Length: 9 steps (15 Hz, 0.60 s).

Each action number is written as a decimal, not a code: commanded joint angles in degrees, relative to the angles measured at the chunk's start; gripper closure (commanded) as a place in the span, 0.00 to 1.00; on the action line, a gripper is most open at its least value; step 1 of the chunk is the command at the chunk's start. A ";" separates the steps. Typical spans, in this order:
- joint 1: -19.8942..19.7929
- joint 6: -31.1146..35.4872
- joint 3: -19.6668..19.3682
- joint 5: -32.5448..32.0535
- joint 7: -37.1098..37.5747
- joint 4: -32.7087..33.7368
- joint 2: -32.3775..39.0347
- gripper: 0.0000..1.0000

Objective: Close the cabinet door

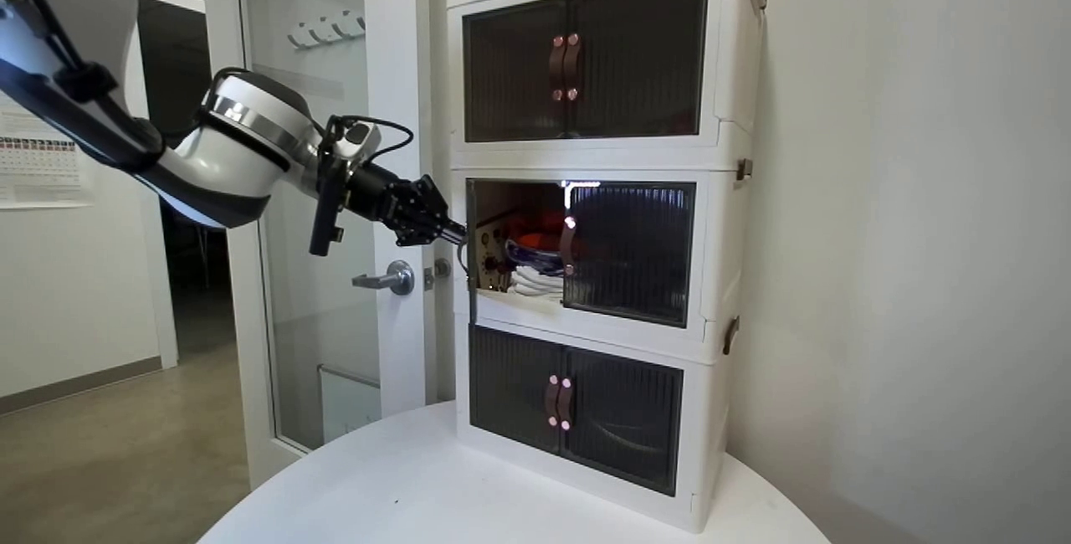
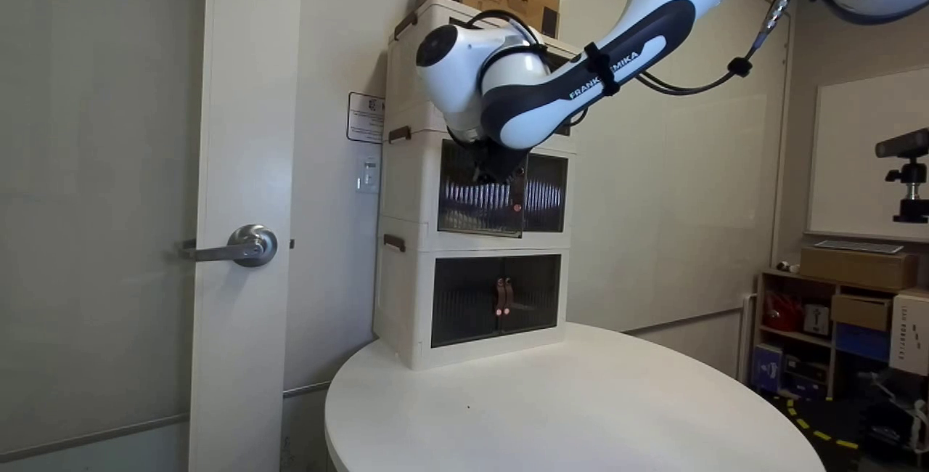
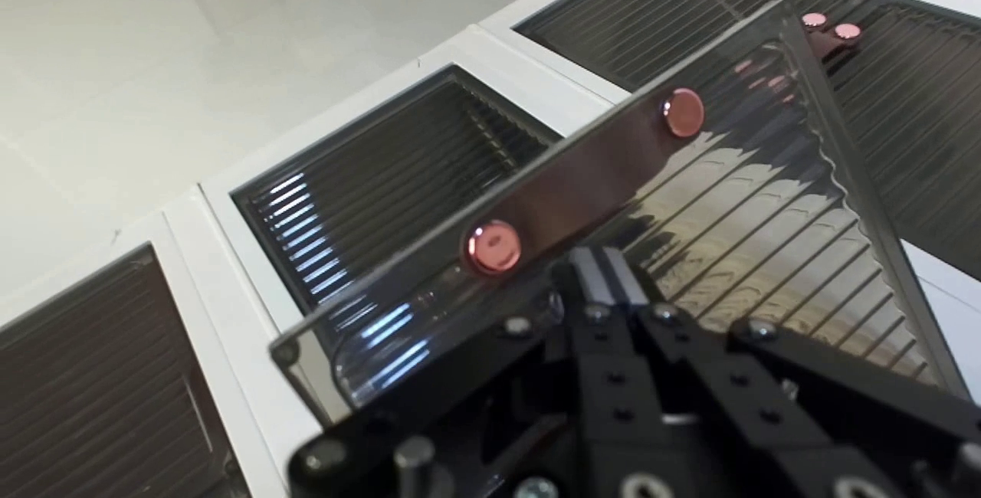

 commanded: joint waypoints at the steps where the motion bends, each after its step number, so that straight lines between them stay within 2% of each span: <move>1: -0.96 1.38 -0.33 -2.08 3.04 -3.62 -3.09 1.00; 9: -3.86 5.57 -0.35 -6.03 10.44 -3.38 -3.71 1.00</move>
